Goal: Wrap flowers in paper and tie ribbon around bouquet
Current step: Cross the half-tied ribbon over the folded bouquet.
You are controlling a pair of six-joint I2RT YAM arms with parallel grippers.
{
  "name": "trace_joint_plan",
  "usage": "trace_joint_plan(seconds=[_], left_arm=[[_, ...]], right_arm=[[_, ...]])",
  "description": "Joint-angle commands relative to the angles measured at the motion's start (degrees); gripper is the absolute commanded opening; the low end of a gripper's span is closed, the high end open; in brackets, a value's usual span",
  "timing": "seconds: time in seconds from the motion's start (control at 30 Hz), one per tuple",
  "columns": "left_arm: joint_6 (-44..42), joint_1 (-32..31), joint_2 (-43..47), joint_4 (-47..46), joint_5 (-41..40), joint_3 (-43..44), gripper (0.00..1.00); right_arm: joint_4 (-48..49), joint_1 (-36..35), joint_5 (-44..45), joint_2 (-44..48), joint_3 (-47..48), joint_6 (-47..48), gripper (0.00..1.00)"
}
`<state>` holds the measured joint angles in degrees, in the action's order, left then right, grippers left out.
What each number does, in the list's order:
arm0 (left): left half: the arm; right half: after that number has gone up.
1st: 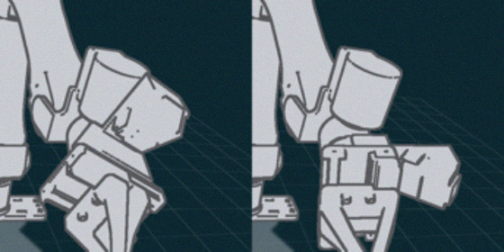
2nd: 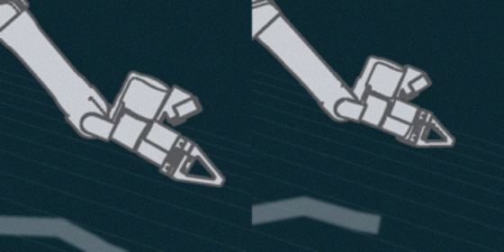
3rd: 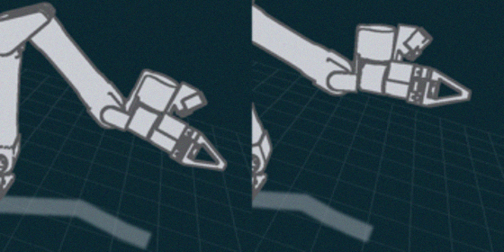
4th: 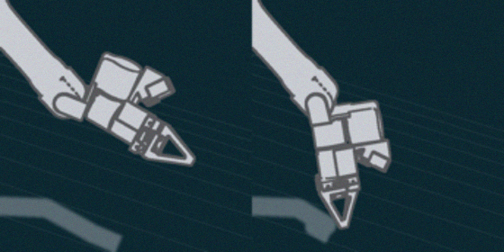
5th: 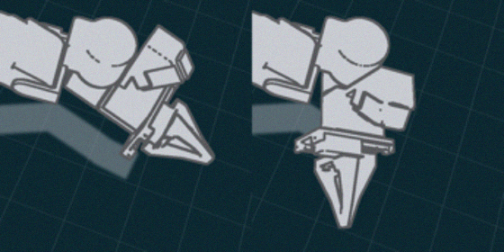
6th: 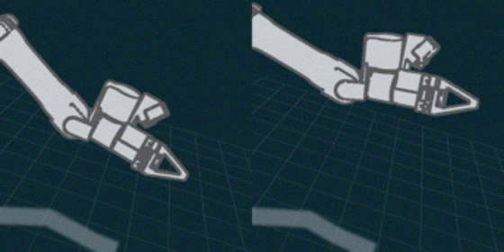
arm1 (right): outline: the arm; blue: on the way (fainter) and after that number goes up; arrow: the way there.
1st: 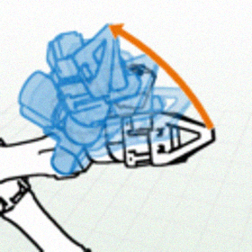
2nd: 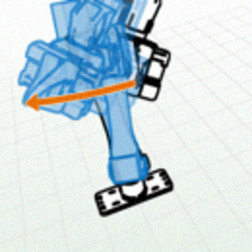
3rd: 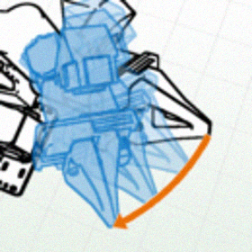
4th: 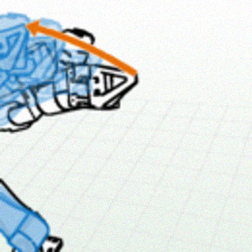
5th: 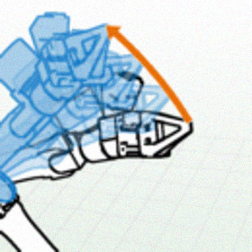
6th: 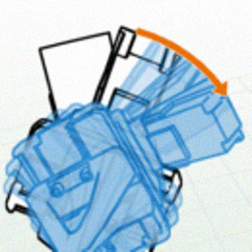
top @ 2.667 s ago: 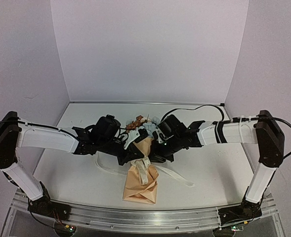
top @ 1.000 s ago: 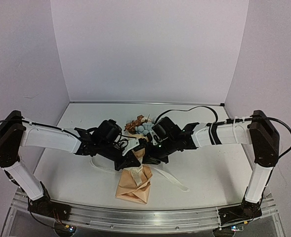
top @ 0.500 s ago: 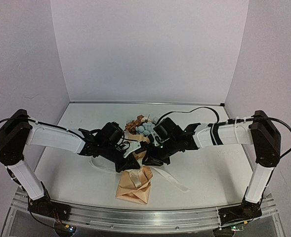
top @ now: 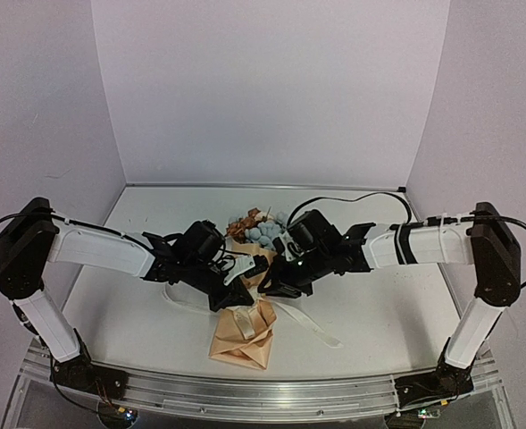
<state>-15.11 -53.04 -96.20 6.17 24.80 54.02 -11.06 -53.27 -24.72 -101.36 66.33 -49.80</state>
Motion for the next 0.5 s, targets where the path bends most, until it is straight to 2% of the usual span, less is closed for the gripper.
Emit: trace_joint_plan(seconds=[0.0, 0.47], left_arm=[[-0.70, 0.21, -0.42, 0.28, -0.50, 2.39, 0.02], [-0.97, 0.21, -0.32, 0.39, -0.16, 2.56, 0.02]], right_arm=[[3.03, 0.32, -0.84, -0.85, 2.54, -0.19, 0.22], [2.98, 0.32, -2.02, -5.83, 4.72, -1.26, 0.19]])
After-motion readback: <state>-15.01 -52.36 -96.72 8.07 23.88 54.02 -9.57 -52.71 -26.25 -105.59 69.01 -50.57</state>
